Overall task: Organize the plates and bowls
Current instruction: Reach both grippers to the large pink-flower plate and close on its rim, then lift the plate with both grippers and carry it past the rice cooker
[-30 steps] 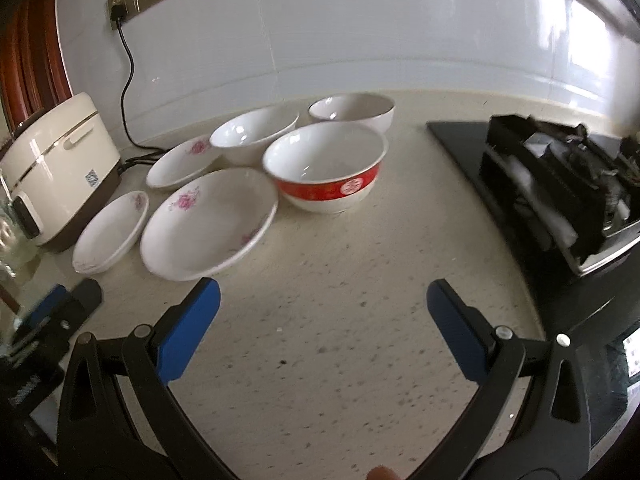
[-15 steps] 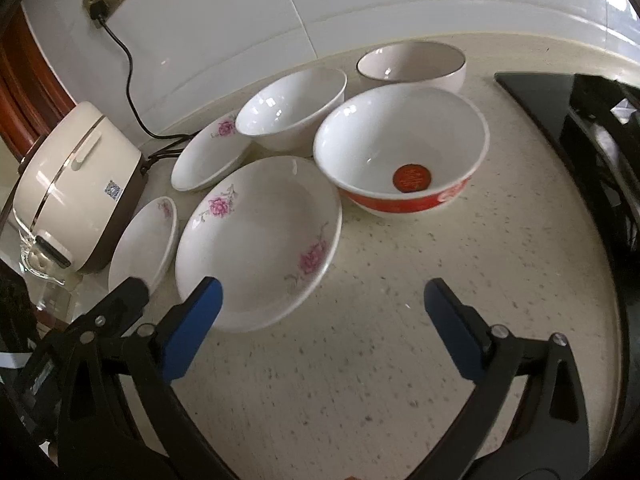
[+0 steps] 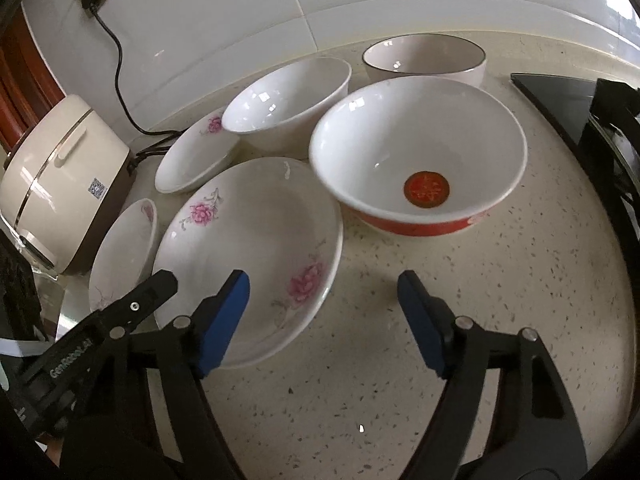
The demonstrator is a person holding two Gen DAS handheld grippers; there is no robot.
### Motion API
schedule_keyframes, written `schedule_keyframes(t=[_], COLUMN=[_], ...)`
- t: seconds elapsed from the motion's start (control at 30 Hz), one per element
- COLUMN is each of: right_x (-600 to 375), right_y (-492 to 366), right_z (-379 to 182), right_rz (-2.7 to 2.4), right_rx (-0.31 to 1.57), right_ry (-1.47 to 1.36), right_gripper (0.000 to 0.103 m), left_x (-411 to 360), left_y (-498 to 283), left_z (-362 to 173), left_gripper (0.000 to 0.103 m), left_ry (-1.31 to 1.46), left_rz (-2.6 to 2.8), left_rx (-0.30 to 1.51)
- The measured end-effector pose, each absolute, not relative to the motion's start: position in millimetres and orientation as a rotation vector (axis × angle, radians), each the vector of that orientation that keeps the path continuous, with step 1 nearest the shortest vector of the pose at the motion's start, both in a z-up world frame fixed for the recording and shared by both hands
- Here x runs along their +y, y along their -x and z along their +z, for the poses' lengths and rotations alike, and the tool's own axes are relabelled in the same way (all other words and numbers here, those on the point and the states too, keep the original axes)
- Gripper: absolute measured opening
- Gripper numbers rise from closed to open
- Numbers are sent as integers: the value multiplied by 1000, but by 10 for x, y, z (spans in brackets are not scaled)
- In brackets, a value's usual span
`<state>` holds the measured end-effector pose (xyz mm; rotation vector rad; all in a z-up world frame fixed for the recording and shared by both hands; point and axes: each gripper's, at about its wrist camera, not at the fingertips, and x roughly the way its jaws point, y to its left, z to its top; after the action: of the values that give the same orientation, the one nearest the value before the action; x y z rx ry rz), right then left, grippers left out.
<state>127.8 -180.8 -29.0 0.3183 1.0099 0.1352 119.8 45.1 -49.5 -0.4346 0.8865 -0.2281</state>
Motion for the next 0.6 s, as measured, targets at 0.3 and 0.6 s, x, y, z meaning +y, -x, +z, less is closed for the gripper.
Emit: schedule_keyframes(t=[0.3,0.6], right_x=[-1717,-1699], right_y=[-1329,-1269], right_z=[-349,-365], right_rz=[173,219], right_rx=[1001,999], right_ry=[-278,-278], right_gripper=[29,23], left_x=[305,337], left_y=[-1158,-1022], left_z=[-491,-470], left_gripper=[21,21], left_ry=[338,321], left_rz=[-236,-217], left_rx=[887,873])
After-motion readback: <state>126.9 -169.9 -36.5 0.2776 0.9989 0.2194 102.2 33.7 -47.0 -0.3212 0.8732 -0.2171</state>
